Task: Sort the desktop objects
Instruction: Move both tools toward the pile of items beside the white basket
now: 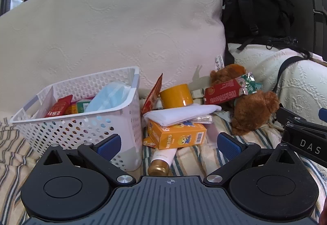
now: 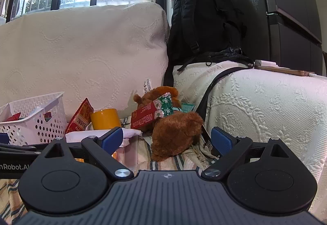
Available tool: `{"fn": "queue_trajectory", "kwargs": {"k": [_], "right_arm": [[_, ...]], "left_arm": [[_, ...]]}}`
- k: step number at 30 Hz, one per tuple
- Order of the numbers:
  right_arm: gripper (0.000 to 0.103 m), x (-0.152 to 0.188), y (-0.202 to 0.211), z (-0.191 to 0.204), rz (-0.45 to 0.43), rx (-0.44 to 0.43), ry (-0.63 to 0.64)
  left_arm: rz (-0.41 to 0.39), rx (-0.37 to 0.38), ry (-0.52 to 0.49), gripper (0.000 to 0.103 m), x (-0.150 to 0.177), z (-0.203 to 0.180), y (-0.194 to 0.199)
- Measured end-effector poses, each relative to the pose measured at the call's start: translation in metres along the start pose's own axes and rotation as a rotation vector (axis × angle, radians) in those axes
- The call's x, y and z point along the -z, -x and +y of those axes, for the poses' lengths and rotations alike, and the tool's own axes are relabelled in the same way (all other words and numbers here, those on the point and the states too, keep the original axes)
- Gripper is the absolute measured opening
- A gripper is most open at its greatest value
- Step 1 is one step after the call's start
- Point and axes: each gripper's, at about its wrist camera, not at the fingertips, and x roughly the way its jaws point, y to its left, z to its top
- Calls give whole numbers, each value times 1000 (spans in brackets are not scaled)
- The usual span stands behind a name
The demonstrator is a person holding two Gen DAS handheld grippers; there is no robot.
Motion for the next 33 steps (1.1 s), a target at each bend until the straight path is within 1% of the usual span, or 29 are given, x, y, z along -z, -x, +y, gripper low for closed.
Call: {"fn": "queue_trajectory", "kwargs": {"k": [6,18,23,28,31,33], "right_arm": [[94,-3,0,2,-6,-4,3],[95,-3,-1,5,-5,-13,17],[96,-1,-10,-3,4,-10,38],[96,-3,-29,-17,12,-12,47],[96,-8,-42,-22,19,-45,51],[96,-11,-52,-20,25,-73,71]], "left_arm": [[-6,0,-2,103,0,0,1],[8,-5,-10,103,2,3,-3],[-8,-1,-53,103,10,-3,-12],[9,24,-92,103,24,-12,-31],[1,39,-126,103,24,-20,-46],[-26,39,-173,103,22,-27,-55]]}}
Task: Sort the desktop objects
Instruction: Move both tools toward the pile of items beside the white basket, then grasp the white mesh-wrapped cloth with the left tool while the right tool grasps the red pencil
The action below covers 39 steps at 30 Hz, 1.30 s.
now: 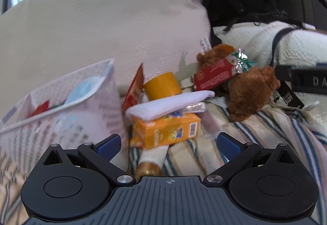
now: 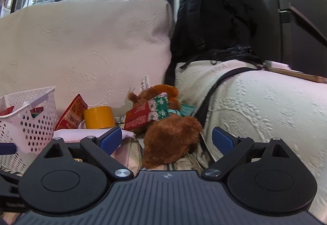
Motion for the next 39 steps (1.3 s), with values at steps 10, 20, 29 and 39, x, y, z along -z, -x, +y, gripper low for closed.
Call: {"fn": "queue_trajectory", "kwargs": {"k": [10,20,29,39], "right_arm": [[96,-28,-69,7,-8,-48,106],[94,-28,-126,6,44,-115,152],[91,-21,-153,17,75,-161,195],[35,-18,-162,20,112,-241,164]], "left_arm": [[-63,-13,-123,103,-30,-14,-65],[12,-24,-141,103,-29,-20,-135],[40,-20,-155,103,-21,-13,-169],[-23,52,-168,71,-18,-13,-159]]}}
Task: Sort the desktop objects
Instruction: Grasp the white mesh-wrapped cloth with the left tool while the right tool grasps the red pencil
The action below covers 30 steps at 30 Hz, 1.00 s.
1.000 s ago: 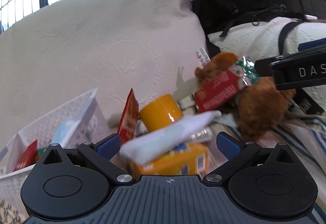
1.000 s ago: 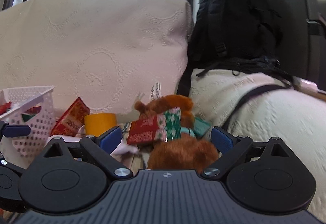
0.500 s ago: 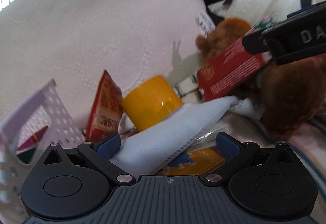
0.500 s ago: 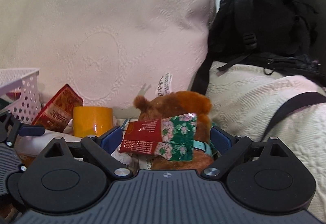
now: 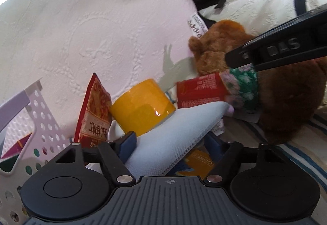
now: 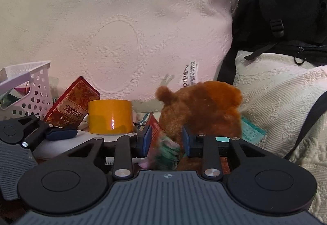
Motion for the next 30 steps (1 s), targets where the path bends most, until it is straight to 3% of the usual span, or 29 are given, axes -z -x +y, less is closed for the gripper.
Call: {"fn": "queue_trajectory", "kwargs": {"k": [2,6,9,11,13,14,21,27,30], "right_arm": [[34,0,-3,-1,8,-23,-21],[16,2,-13,-4,34,-47,-48],[10,10,-24,-5,89,-67,-74],[10,15,-27,-2,105,-62,-40],[17,15,-27,1,93,-69,-21],[24,14,-28,1,93,-76,-15],[39,15,-32,16,142,-31,143],[40,18,-28,25,133,-27,270],[40,18,-18,37,47,-11,394]], "left_arm": [[-2,13,15,64,-1,6,0],[-5,23,32,46,-3,15,4],[-2,26,47,42,-1,21,5],[4,26,55,41,-3,23,5],[13,14,42,42,-6,22,8],[14,8,33,45,-6,20,11],[5,-43,-25,63,7,17,30],[10,-55,-2,60,8,24,28],[1,-78,-23,64,7,22,31]]}}
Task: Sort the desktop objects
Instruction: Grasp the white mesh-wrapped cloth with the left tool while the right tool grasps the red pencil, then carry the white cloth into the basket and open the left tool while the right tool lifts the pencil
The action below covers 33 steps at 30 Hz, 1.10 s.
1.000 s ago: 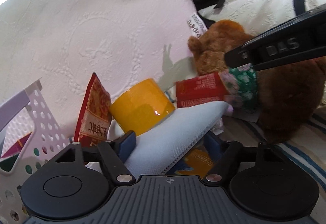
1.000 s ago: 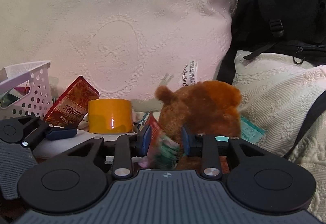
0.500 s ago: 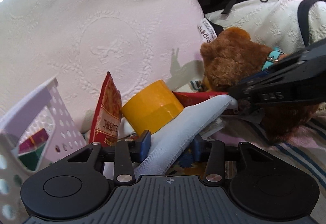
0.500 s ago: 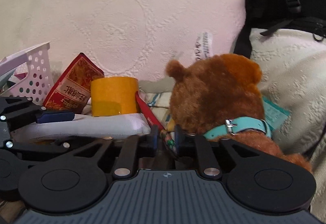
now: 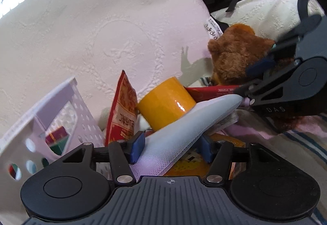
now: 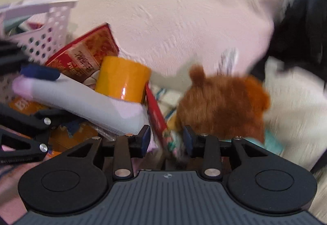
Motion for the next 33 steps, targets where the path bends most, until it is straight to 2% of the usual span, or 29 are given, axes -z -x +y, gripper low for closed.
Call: {"fn": "queue_trajectory", "kwargs": {"k": [1,2,5,7,10,13,15,16,17,20,24,33], "right_arm": [[41,-1,4,2,-24,-2,20],[49,-1,5,4,-33,-15,33],[51,-2,-7,4,6,-22,57],[45,-2,-15,3,34,-54,56],[35,2,-30,5,89,-49,75],[29,9,-48,-1,130,-43,60],[14,9,-49,-3,123,-51,47],[11,9,-48,-5,120,-66,24],[11,10,-46,-6,117,-61,16],[11,10,-35,-7,97,-57,-12],[11,9,-9,-14,53,-71,-67],[11,4,38,-21,-22,-67,-103]], "left_arm": [[-2,-8,-3,65,1,0,0],[0,-6,3,66,1,2,-1],[10,12,25,66,1,4,-6],[13,13,26,66,1,4,-9],[15,17,27,65,1,5,-14],[17,22,44,58,0,7,-19],[16,21,60,38,-1,8,-20],[11,22,64,34,-1,8,-20],[6,26,71,27,-1,8,-20],[-3,43,87,17,-3,9,-18],[-14,55,80,13,-3,5,-9],[-54,103,116,12,-12,7,27]]}}
